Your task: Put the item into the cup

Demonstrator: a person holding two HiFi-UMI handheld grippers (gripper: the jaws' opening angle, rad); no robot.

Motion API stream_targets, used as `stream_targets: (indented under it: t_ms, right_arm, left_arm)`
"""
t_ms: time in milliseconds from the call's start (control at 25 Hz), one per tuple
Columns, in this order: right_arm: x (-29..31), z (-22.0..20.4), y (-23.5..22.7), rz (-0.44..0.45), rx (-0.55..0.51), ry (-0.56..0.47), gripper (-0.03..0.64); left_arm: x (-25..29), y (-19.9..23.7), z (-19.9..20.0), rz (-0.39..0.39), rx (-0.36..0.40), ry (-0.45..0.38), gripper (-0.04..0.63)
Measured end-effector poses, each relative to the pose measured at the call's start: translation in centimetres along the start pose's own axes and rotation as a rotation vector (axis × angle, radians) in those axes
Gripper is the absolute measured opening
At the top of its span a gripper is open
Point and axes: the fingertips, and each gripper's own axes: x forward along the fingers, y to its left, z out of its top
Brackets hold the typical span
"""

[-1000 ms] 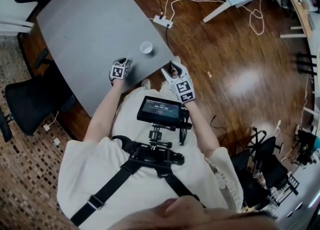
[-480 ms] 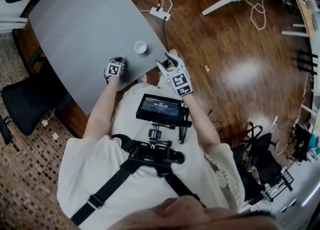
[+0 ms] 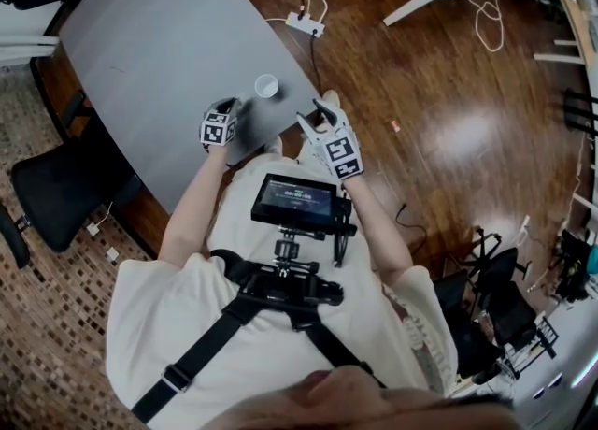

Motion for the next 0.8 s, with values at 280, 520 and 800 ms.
stream_targets:
  t_ms: [280, 520, 800]
  right_arm:
    - [-0.6, -1.0, -1.2, -0.007, 0.031, 0.007, 0.213]
    - [-0.5, -1.3, -1.6, -0.014, 0.034, 0.008, 0.215]
    - [-0.6, -1.5, -1.9, -0.032, 0.047, 0.009, 0.213]
  left_arm:
    - [-1.6, -3.6, 6.5, -0.039, 0.039, -0.095, 0.000]
    - [-0.6, -6.1, 9.6, -0.101, 0.091, -0.094, 0.000]
    - [2.3, -6.4, 7.9, -0.122, 0.152, 0.015, 0.005]
